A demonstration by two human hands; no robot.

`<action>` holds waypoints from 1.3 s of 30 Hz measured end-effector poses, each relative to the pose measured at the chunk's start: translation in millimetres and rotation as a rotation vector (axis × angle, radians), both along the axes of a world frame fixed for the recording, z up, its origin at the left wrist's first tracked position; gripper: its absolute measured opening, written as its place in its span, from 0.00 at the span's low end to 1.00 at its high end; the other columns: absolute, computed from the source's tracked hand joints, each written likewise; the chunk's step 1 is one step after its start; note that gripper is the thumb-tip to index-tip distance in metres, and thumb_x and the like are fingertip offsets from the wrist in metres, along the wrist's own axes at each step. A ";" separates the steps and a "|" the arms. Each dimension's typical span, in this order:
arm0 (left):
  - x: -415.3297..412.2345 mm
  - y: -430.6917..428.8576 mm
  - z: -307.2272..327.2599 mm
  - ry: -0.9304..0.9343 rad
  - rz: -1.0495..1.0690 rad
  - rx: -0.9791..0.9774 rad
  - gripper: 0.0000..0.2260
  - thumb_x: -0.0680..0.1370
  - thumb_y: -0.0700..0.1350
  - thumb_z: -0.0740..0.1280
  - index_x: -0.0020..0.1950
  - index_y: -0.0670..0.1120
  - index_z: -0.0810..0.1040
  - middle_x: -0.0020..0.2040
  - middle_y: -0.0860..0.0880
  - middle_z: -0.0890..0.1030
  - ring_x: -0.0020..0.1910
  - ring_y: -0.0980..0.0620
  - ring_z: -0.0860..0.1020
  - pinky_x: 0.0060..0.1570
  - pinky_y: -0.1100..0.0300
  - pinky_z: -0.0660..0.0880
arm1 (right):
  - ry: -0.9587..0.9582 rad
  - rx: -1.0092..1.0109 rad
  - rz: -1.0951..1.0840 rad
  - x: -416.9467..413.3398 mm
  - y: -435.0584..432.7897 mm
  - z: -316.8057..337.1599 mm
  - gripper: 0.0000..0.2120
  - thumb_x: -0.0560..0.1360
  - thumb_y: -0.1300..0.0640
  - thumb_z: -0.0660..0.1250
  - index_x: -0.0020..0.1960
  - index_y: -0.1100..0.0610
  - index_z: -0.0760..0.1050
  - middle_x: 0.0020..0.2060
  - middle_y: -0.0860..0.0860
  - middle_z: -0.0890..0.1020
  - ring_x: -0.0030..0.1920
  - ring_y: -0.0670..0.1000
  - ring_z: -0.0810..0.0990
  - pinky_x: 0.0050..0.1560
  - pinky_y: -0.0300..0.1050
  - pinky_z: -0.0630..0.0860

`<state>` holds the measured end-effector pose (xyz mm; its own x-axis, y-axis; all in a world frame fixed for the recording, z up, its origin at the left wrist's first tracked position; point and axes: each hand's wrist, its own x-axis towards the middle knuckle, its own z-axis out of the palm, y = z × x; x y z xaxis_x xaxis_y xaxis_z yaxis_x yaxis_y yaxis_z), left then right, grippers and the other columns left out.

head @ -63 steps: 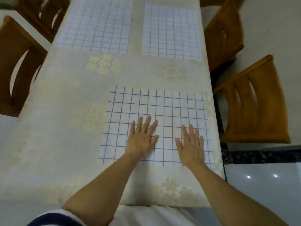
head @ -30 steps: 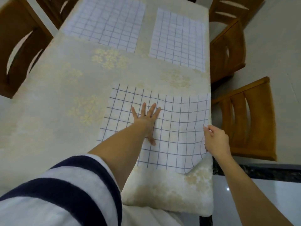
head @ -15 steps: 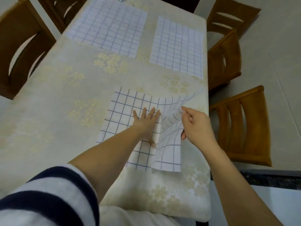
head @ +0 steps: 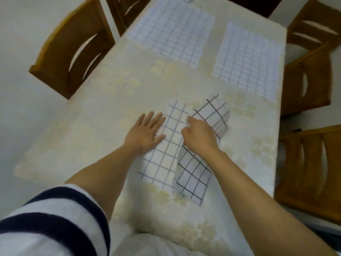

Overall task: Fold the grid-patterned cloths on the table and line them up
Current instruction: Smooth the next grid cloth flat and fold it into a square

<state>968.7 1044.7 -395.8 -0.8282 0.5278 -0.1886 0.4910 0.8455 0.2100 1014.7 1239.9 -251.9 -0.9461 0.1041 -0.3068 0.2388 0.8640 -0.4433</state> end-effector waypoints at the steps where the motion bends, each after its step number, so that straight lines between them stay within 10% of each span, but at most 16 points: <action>1: 0.8 -0.1 -0.8 0.017 0.014 0.021 0.31 0.82 0.66 0.37 0.83 0.54 0.37 0.82 0.56 0.37 0.81 0.53 0.35 0.80 0.50 0.38 | -0.023 0.004 0.020 -4.4 -7.8 -5.1 0.22 0.80 0.55 0.56 0.72 0.62 0.68 0.50 0.58 0.83 0.53 0.60 0.80 0.53 0.54 0.79; 10: -0.7 -2.8 -2.7 0.029 0.029 0.157 0.30 0.83 0.58 0.31 0.84 0.50 0.49 0.83 0.54 0.48 0.82 0.53 0.43 0.80 0.50 0.44 | -0.076 -0.233 0.115 -12.4 -36.1 -50.7 0.29 0.81 0.41 0.58 0.79 0.46 0.56 0.40 0.50 0.83 0.42 0.50 0.82 0.46 0.50 0.80; 13: -2.4 -3.7 -5.0 0.034 0.101 0.228 0.25 0.86 0.53 0.42 0.83 0.50 0.55 0.83 0.53 0.55 0.82 0.55 0.48 0.80 0.52 0.47 | 0.173 -0.210 0.037 0.8 -23.7 -60.9 0.26 0.81 0.44 0.61 0.77 0.49 0.64 0.55 0.48 0.79 0.55 0.48 0.77 0.58 0.48 0.76; 17: -3.2 -2.7 -2.2 0.005 0.107 0.237 0.25 0.87 0.53 0.41 0.83 0.50 0.56 0.83 0.54 0.55 0.82 0.57 0.47 0.80 0.53 0.46 | 0.109 0.128 0.130 13.7 7.7 -90.3 0.40 0.79 0.35 0.58 0.81 0.52 0.47 0.80 0.53 0.54 0.79 0.56 0.51 0.79 0.55 0.51; 22: -6.3 -5.1 -2.3 -0.007 0.081 0.209 0.28 0.85 0.61 0.43 0.83 0.50 0.55 0.83 0.54 0.53 0.82 0.56 0.46 0.80 0.52 0.45 | -0.120 0.272 0.253 19.0 4.8 -121.8 0.47 0.73 0.23 0.47 0.79 0.47 0.32 0.78 0.50 0.33 0.78 0.57 0.31 0.78 0.60 0.39; 39: -8.7 -6.9 -4.5 -0.007 0.029 0.179 0.24 0.85 0.61 0.47 0.82 0.61 0.55 0.83 0.54 0.50 0.82 0.53 0.44 0.80 0.49 0.44 | -0.011 0.234 -0.103 39.2 66.3 -126.8 0.33 0.82 0.37 0.41 0.81 0.53 0.43 0.81 0.49 0.44 0.80 0.51 0.39 0.79 0.55 0.42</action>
<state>959.9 1037.8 -400.3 -0.8425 0.5293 -0.0999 0.4649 0.8082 0.3614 1054.0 1306.2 -378.7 -0.9234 0.2690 -0.2737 0.3346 0.9136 -0.2309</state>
